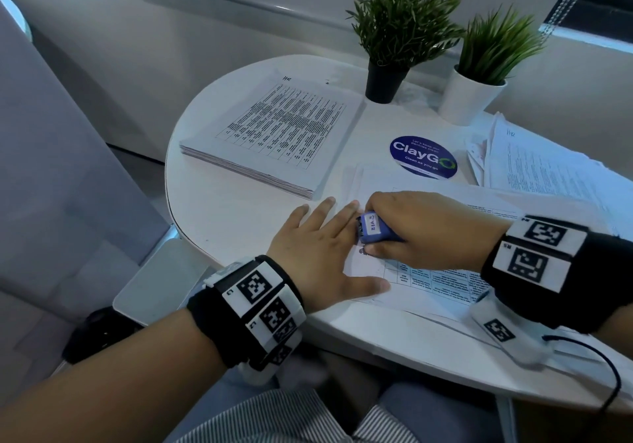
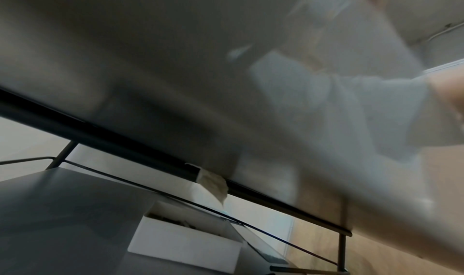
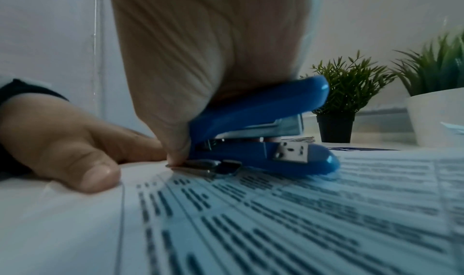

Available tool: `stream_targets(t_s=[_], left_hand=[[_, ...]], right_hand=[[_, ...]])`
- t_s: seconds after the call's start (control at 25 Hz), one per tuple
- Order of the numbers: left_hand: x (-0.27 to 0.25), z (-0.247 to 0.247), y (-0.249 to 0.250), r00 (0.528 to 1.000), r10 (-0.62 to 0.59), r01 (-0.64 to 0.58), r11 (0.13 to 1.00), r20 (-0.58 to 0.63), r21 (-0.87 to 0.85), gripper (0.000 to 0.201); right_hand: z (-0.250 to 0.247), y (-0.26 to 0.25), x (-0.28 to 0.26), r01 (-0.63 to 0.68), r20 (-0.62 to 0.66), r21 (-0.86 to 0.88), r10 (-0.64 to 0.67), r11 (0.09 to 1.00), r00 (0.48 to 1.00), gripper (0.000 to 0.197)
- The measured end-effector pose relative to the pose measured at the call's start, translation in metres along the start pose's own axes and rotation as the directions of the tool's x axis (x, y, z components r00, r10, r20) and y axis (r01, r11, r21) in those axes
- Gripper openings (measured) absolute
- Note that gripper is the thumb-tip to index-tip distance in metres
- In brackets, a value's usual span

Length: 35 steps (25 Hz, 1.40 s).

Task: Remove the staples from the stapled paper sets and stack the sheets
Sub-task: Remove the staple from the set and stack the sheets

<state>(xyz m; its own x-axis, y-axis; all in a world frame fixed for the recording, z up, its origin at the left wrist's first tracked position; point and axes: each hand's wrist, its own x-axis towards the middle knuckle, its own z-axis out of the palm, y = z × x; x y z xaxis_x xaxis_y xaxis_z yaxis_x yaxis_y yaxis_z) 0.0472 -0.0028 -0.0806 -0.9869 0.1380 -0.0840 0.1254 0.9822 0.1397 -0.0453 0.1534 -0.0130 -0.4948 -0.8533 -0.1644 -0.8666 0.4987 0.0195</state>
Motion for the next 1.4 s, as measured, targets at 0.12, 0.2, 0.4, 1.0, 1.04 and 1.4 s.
stream_targets(t_s=[0.12, 0.2, 0.4, 1.0, 1.04, 1.4], left_hand=[[0.000, -0.001, -0.001, 1.000, 0.003, -0.003, 1.000, 0.001, -0.020, 0.106], [-0.001, -0.002, -0.001, 1.000, 0.004, -0.004, 1.000, 0.003, -0.026, 0.104], [0.001, -0.003, -0.001, 0.999, 0.014, -0.014, 1.000, 0.031, -0.003, 0.103], [-0.001, -0.006, 0.003, 0.998, -0.017, 0.015, 0.999, 0.068, 0.040, 0.103], [-0.001, -0.006, 0.003, 0.998, -0.018, 0.015, 0.999, 0.067, 0.041, 0.103], [-0.001, -0.006, 0.002, 0.998, -0.008, 0.007, 1.000, 0.057, 0.027, 0.112]], right_hand=[[-0.003, -0.002, 0.005, -0.029, 0.069, -0.005, 0.029, 1.000, 0.997, 0.037], [-0.003, -0.001, 0.004, -0.001, 0.025, -0.027, 0.001, 1.000, 1.000, 0.037], [0.003, -0.004, -0.006, 0.325, -0.227, -0.261, -0.385, 0.909, 0.895, 0.026], [-0.013, -0.014, 0.019, -0.288, 0.265, 0.206, 0.230, 0.935, 0.936, 0.031], [-0.015, -0.015, 0.021, -0.315, 0.293, 0.218, 0.246, 0.924, 0.924, 0.032], [-0.019, -0.020, 0.025, -0.408, 0.368, 0.187, 0.322, 0.893, 0.872, 0.029]])
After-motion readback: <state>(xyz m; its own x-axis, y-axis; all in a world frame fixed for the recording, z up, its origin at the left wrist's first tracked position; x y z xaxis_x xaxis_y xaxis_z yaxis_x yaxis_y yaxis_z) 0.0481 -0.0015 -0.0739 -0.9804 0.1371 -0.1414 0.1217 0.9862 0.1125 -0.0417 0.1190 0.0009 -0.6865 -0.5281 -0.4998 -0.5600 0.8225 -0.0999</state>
